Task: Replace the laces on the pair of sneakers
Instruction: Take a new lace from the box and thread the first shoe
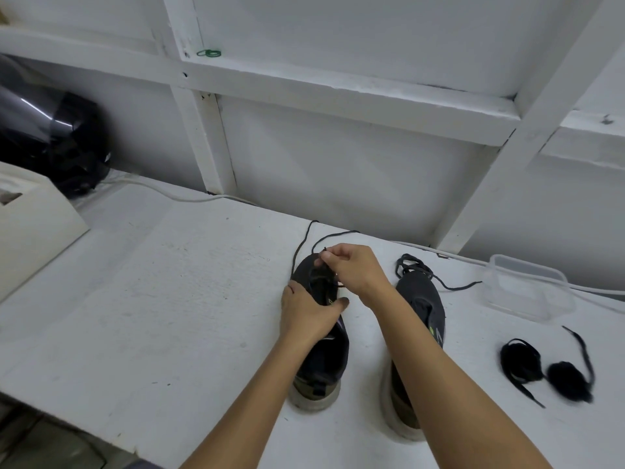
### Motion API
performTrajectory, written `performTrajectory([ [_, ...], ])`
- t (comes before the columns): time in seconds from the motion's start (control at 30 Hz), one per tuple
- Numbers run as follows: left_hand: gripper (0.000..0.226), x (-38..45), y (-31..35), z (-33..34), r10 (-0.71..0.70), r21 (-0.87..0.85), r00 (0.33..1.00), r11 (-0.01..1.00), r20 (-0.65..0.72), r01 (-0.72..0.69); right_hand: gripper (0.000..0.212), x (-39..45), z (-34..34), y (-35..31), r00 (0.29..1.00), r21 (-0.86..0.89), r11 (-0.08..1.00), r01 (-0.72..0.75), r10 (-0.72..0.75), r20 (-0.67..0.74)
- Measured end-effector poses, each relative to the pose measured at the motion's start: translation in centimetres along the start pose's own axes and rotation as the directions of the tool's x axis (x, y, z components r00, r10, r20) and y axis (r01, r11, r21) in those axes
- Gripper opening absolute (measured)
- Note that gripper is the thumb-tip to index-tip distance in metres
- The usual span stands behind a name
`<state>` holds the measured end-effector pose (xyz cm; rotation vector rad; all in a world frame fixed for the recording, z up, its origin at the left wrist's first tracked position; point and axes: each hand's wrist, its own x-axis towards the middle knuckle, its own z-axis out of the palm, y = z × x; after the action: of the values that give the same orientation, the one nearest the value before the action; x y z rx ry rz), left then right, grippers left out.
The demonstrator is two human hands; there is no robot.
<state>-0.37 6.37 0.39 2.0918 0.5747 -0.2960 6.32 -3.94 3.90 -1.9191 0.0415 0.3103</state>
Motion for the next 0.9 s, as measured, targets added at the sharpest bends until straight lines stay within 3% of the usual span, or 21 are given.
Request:
performTrajectory([
  [0.13, 0.115, 0.1, -0.2, -0.3, 0.024, 0.005, 0.998, 1.000, -0.052, -0.024, 0.025, -0.1, -0.3, -1.0, 0.999, 0.170, 0.985, -0.010, 0.015, -0.030],
  [0.3, 0.119, -0.1, 0.1, -0.3, 0.054, 0.051, 0.998, 0.997, -0.044, -0.052, 0.021, 0.6, -1.3, -5.7, 0.992, 0.326, 0.938, 0.118, -0.095, -0.085],
  [0.4, 0.119, 0.0, 0.0, -0.6, 0.048, 0.041, 0.998, 0.998, -0.032, -0.047, 0.022, 0.7, -3.0, -9.8, 0.976, 0.507, 0.834, 0.217, -0.178, -0.125],
  [0.53, 0.121, 0.4, -0.1, -0.6, 0.038, 0.071, 0.999, 0.997, -0.013, -0.037, 0.019, 0.8, -6.0, -14.5, 0.940, 0.717, 0.608, 0.340, -0.245, -0.239],
  [0.6, 0.119, 0.8, -0.1, -0.7, 0.027, 0.090, 1.000, 0.996, -0.010, -0.026, 0.018, 1.2, -6.6, -14.4, 0.915, 0.545, 0.735, 0.403, -0.302, -0.268],
  [0.67, 0.112, 1.0, -0.2, -0.9, 0.020, 0.119, 1.000, 0.993, -0.006, -0.019, 0.020, 1.7, -6.0, -12.1, 0.919, 0.091, 0.921, 0.379, -0.363, -0.154],
  [0.7, 0.110, 1.1, -0.2, -0.9, 0.020, 0.133, 1.000, 0.991, -0.004, -0.019, 0.018, 1.7, -5.4, -10.4, 0.938, -0.154, 0.930, 0.333, -0.344, -0.047],
  [0.77, 0.110, 1.1, -0.2, -0.8, 0.026, 0.158, 1.000, 0.987, -0.010, -0.024, 0.013, 1.4, -4.2, -7.2, 0.966, -0.493, 0.831, 0.260, -0.216, 0.146],
  [0.83, 0.113, 1.1, -0.2, -0.6, 0.032, 0.176, 0.999, 0.984, -0.021, -0.028, 0.011, 0.6, -3.4, -5.3, 0.961, -0.617, 0.742, 0.260, -0.136, 0.242],
  [0.9, 0.114, 1.1, -0.3, -0.5, 0.035, 0.183, 0.999, 0.983, -0.029, -0.030, 0.009, 0.1, -3.2, -4.4, 0.950, -0.616, 0.736, 0.280, -0.123, 0.286],
])
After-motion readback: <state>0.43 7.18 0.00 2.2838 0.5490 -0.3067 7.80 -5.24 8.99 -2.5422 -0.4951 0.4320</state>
